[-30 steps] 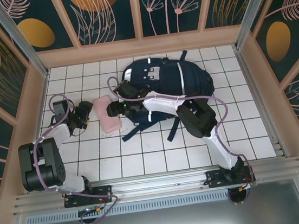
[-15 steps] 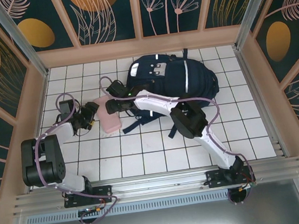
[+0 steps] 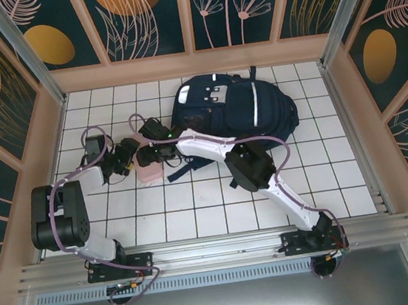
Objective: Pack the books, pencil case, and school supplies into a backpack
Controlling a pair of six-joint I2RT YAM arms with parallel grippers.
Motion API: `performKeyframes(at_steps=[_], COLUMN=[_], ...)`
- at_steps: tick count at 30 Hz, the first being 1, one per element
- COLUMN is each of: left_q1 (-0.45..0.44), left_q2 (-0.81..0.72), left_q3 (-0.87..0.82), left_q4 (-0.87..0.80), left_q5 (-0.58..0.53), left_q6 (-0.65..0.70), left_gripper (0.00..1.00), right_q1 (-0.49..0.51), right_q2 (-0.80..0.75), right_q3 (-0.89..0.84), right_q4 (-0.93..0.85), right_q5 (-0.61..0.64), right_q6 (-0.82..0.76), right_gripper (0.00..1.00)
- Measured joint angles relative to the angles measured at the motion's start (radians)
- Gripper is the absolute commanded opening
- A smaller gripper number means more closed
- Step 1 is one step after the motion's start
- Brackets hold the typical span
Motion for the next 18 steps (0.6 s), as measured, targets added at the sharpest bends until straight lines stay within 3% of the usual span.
performKeyframes(at_steps=[12,18], left_q1=[-0.068,-0.100], left_q2=[-0.169,-0.282], left_q3=[-0.190,-0.289], left_q4=[0.065,0.066], left_q5=[0.031,0.040], left_q6=[-0.074,-0.101], left_gripper=[0.76,0.76], right_q1=[0.003,0.021], right_q2=[-0.268,-0.391], right_q3=[-0.496,-0.719], right_q4=[0.252,0.387], right_q5=[-0.129,-0.196], right_q6=[0.080,0.139], right_gripper=[0.71,0.76])
